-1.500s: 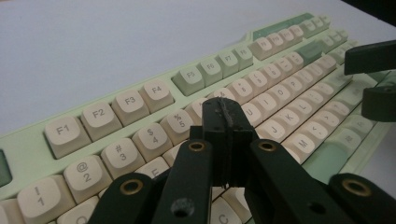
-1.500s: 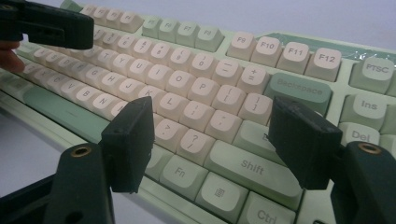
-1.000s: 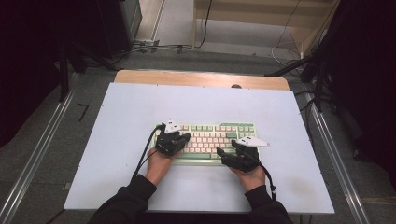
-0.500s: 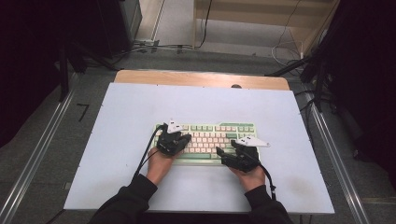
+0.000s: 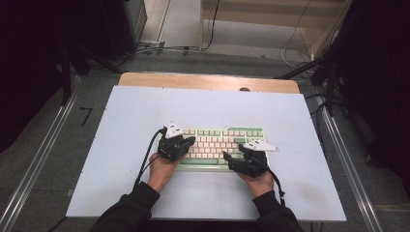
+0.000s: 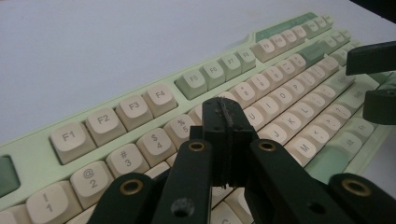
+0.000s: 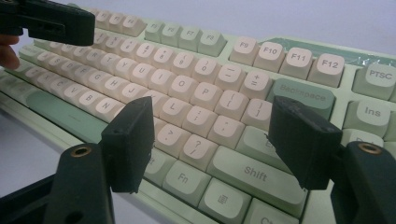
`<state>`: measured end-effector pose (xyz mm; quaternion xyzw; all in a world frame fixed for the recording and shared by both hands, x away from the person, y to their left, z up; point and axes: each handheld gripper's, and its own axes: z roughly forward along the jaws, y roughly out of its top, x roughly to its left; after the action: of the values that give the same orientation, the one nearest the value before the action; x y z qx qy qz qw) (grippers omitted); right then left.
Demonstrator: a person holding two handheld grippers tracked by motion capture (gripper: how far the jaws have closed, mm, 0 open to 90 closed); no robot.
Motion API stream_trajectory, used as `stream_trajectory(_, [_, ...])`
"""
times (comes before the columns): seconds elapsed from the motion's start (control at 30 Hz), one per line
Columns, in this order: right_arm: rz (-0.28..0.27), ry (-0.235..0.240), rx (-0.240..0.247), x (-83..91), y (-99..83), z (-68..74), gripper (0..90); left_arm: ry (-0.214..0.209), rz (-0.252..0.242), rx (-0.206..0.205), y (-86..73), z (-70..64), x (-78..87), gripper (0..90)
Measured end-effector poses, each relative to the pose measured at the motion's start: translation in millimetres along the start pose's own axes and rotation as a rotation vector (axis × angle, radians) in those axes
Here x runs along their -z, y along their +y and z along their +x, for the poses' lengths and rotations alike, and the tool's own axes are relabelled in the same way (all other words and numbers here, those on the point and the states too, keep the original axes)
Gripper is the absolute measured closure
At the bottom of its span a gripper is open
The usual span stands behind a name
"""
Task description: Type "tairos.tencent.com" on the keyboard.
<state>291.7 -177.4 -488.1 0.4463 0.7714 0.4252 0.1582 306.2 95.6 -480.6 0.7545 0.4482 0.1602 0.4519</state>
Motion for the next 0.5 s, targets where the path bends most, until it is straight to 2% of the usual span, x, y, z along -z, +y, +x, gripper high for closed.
stream_trajectory(0.23, [0.002, 0.008, 0.007, -2.8, 1.8, 2.2, 29.9, 0.014, -0.014, 0.02, -1.1, 6.7, 8.5, 90.0])
stream_trajectory(0.5, [0.002, 0.015, 0.009, -4.9, 3.2, 4.1, 29.9, 0.028, -0.006, 0.028, -3.7, 11.7, 11.5, 90.0])
